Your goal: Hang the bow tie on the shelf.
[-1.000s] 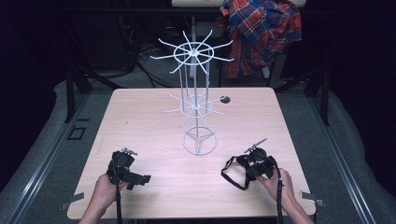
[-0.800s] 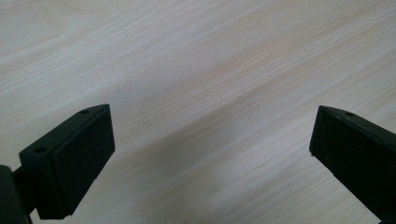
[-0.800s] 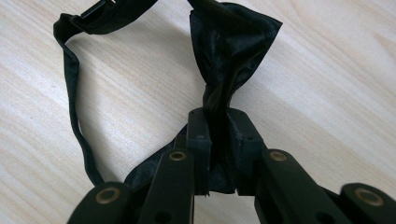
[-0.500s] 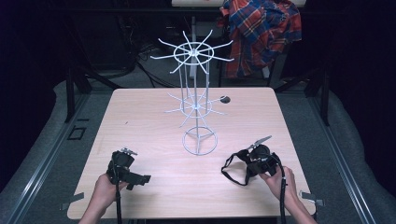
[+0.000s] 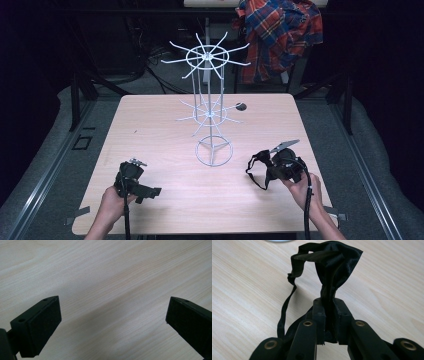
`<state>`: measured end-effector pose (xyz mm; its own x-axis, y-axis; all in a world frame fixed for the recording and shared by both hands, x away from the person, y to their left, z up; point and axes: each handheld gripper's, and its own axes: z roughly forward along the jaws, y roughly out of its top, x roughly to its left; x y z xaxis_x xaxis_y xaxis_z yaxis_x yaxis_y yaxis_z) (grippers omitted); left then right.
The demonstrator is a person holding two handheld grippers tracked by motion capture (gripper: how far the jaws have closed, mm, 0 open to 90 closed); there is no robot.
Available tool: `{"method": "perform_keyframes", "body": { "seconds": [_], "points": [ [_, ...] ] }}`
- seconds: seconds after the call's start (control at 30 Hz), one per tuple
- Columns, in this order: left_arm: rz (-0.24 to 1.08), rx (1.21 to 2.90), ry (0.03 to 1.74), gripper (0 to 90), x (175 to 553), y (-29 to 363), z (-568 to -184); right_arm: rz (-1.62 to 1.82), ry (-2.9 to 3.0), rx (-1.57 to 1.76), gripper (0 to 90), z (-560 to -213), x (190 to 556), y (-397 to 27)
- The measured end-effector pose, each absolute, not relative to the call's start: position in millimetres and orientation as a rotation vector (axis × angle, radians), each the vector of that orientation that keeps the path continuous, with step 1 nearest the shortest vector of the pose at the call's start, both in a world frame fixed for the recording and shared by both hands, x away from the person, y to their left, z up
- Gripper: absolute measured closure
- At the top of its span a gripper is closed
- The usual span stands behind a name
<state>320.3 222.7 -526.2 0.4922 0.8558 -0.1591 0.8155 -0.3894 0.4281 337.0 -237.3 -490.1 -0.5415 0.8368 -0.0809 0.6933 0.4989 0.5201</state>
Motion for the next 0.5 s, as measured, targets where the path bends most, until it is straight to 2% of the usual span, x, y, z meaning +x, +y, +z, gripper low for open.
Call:
{"method": "perform_keyframes", "body": {
  "seconds": [0.5],
  "points": [
    [0.120,2.285,1.379,0.1,320,223,-526,0.677,2.416,1.244,81.4,-473,350,-222]
  ]
}}
